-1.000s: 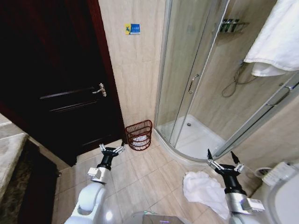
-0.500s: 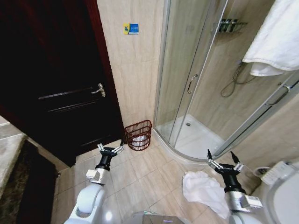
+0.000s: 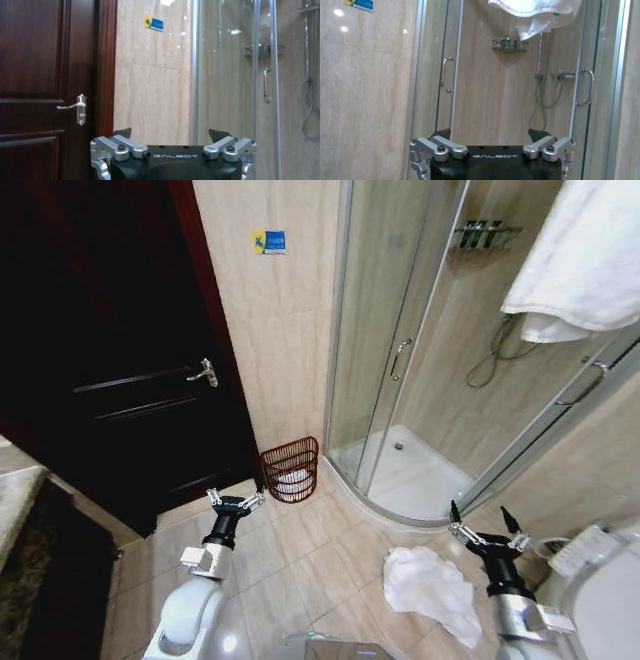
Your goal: Discard the used towel into the hamper.
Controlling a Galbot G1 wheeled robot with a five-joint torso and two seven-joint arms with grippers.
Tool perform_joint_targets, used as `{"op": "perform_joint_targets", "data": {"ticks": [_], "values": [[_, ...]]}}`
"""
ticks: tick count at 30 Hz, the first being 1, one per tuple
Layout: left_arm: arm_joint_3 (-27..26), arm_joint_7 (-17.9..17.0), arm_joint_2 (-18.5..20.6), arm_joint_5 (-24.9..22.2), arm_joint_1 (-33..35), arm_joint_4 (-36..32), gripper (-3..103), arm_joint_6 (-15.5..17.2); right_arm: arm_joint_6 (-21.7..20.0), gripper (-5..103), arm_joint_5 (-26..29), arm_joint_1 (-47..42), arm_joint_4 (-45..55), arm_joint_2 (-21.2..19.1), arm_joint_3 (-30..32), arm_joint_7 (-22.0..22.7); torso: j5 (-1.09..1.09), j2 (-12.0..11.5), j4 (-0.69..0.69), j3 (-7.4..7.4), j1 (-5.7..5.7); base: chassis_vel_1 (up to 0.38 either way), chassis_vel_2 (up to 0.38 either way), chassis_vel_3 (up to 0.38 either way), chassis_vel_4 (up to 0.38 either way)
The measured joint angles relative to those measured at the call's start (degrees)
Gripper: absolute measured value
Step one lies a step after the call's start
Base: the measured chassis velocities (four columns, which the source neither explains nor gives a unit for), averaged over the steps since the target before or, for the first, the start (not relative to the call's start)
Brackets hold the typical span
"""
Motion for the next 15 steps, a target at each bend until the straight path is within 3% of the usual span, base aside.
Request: {"op": "perform_joint_targets", "data": {"ticks": [4,8,15], "values": [[0.03,0.02,-0.10,-0.02,0.72,-0.76,100,0.61,0.12,100,1.75,-0.70,0.81,0.00,-0.17,-0.18,0.00,0.00,0.00,0.00,0.00,-0.049,-0.056,0.051,0.047],[0.55,0.22,0.64,-0.19,1.19,-1.97,100,2.75,-2.57,100,6.85,-1.69,3.26,0.00,-0.54,-0.39,-0.01,-0.01,-0.01,0.00,0.00,-0.057,-0.068,0.056,0.053],[1.11,0.82,2.10,-0.45,0.10,-2.57,100,4.89,-4.31,100,8.85,-1.84,4.73,0.00,-0.44,-0.31,0.00,-0.01,-0.01,0.00,0.00,-0.027,-0.032,0.026,0.032]]}}
